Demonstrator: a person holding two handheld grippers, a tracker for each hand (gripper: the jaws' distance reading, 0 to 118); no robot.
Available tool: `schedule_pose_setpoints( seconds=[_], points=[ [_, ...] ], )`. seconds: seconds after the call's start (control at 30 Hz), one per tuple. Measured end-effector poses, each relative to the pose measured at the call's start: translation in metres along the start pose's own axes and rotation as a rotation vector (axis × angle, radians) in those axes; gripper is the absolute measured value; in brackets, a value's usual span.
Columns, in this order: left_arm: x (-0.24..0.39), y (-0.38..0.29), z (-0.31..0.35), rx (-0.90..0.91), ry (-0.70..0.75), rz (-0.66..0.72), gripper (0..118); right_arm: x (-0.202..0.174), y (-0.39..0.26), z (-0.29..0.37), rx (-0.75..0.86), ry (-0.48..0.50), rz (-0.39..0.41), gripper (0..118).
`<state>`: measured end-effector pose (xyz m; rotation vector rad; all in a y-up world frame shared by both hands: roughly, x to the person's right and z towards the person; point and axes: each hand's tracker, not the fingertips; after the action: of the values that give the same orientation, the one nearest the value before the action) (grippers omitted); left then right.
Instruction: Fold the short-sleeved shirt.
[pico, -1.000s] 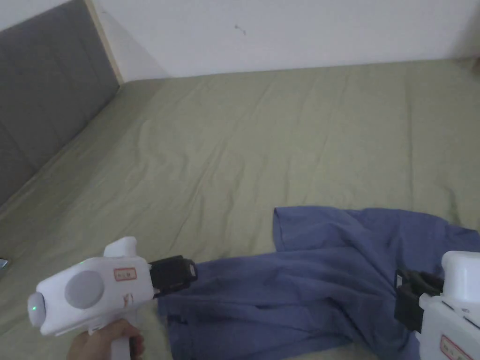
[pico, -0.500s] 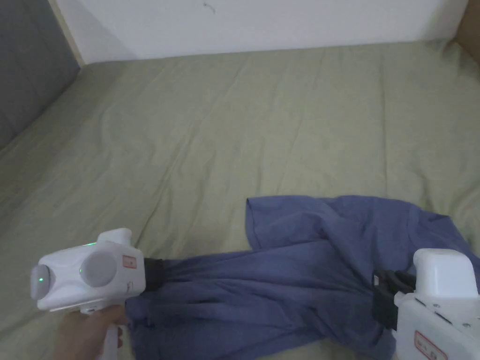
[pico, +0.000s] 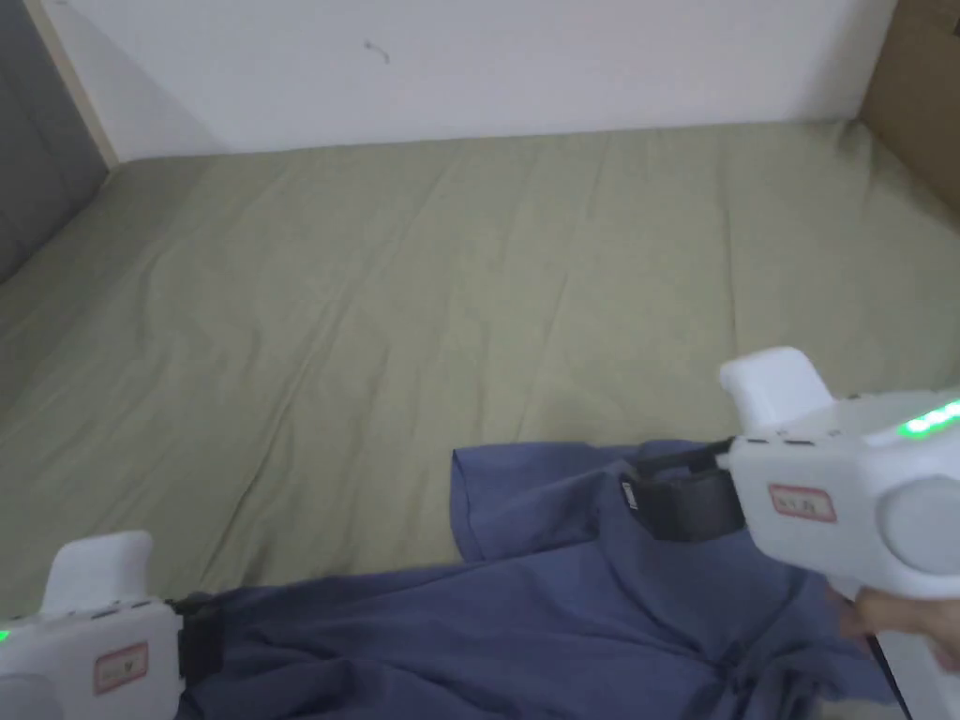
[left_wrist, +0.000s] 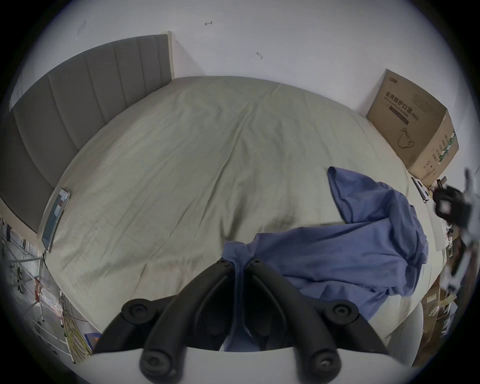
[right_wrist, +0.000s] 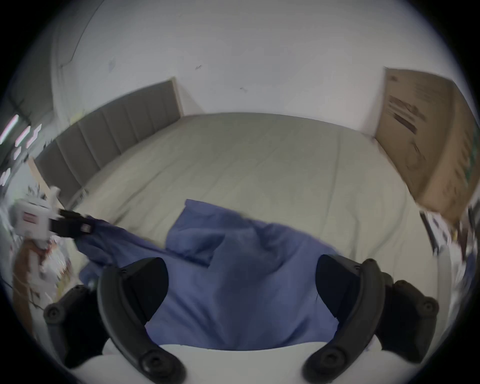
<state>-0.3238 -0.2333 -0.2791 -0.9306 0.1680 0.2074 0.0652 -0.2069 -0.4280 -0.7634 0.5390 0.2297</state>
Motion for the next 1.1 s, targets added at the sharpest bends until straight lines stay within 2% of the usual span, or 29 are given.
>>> schedule_pose_setpoints(
  seconds=[0.03,0.13,0.2,0.27,0.33,0.37,0.4,0.47,0.5,0.53,0.57,0.6,0.63,0.67,0.7,0.73,0.77,0.9,0.97,1.1],
  points=[
    [-0.001,0.000,0.004,0.012,-0.018,-0.001,4,0.007,0.012,-0.021,-0.034,0.016,0.061,111],
    [-0.002,0.000,0.011,0.017,-0.025,0.005,3,0.022,0.033,-0.085,-0.210,0.019,0.159,107],
    [-0.004,0.001,0.010,0.019,-0.022,0.013,4,0.023,0.039,-0.116,-0.266,0.028,0.190,97],
    [-0.007,0.002,0.007,0.013,-0.020,0.014,4,0.019,0.040,-0.140,-0.300,0.088,0.173,86],
    [-0.006,0.003,0.003,0.003,-0.016,0.020,4,0.010,0.035,-0.170,-0.410,0.125,0.196,86],
    [-0.007,0.003,0.001,-0.002,-0.013,0.024,4,0.003,0.028,-0.176,-0.444,0.091,0.251,86],
    [-0.007,0.003,-0.001,-0.009,-0.010,0.030,4,-0.002,0.030,-0.179,-0.401,0.060,0.300,90],
    [-0.005,0.002,-0.002,-0.013,-0.011,0.033,4,-0.002,0.041,-0.173,-0.450,0.044,0.243,89],
    [-0.005,0.001,-0.002,-0.015,-0.011,0.033,4,-0.003,0.043,-0.170,-0.440,0.057,0.258,83],
    [-0.004,0.001,-0.002,-0.013,-0.010,0.031,4,-0.007,0.043,-0.165,-0.436,0.078,0.296,64],
    [-0.003,0.000,-0.002,-0.015,-0.009,0.031,4,-0.014,0.042,-0.163,-0.426,0.044,0.339,50],
    [-0.003,0.000,-0.001,-0.014,-0.010,0.035,4,-0.023,0.040,-0.161,-0.415,0.016,0.369,21],
    [-0.003,0.000,0.000,-0.009,-0.014,0.041,4,-0.033,0.034,-0.160,-0.407,-0.031,0.396,1],
    [-0.003,0.000,0.001,-0.010,-0.013,0.048,4,-0.046,0.028,-0.160,-0.418,-0.090,0.465,1],
    [-0.003,0.000,0.003,-0.011,-0.007,0.052,4,-0.059,0.024,-0.158,-0.396,-0.135,0.603,1],
    [-0.003,0.000,0.004,-0.009,-0.002,0.048,4,-0.067,0.022,-0.155,-0.393,-0.162,0.682,1],
    [-0.002,0.002,0.008,-0.008,0.009,0.033,4,-0.073,0.019,-0.154,-0.402,-0.178,0.678,1],
    [-0.008,0.011,0.028,0.014,0.002,0.037,4,-0.038,0.049,-0.120,-0.383,-0.055,0.348,1],
    [-0.011,0.016,0.041,0.053,-0.005,0.044,4,-0.018,0.065,-0.092,-0.314,-0.088,0.248,1],
    [-0.007,0.032,0.074,0.125,0.006,0.021,4,0.037,0.097,-0.019,-0.192,-0.051,-0.008,1]
  ],
)
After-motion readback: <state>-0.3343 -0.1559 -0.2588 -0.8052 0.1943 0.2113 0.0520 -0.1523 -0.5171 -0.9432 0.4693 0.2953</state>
